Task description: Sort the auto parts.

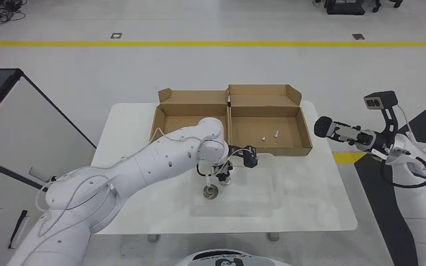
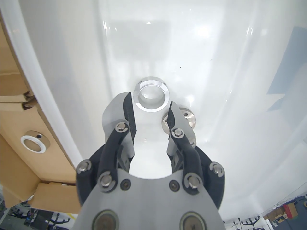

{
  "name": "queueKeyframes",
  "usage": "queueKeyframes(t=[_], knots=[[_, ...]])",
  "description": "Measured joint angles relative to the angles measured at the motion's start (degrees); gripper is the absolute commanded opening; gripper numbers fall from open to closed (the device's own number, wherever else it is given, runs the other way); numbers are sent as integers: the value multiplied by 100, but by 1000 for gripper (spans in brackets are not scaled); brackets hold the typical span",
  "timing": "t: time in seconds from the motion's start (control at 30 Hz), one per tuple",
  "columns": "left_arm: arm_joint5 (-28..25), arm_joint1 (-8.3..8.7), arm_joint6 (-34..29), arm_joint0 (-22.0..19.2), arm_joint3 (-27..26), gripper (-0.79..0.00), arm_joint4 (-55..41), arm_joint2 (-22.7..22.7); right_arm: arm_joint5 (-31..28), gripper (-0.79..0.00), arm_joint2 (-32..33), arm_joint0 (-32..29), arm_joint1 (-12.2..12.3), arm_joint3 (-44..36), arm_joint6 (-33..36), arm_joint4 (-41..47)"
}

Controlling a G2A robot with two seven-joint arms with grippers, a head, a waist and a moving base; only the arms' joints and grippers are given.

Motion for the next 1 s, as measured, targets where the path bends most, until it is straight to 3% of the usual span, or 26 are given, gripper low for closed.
queueKeyframes(t=[1.0], knots=[[-391,-370,392,220,793,-499,609,-4,0,0,0,0,0,0,0,0]])
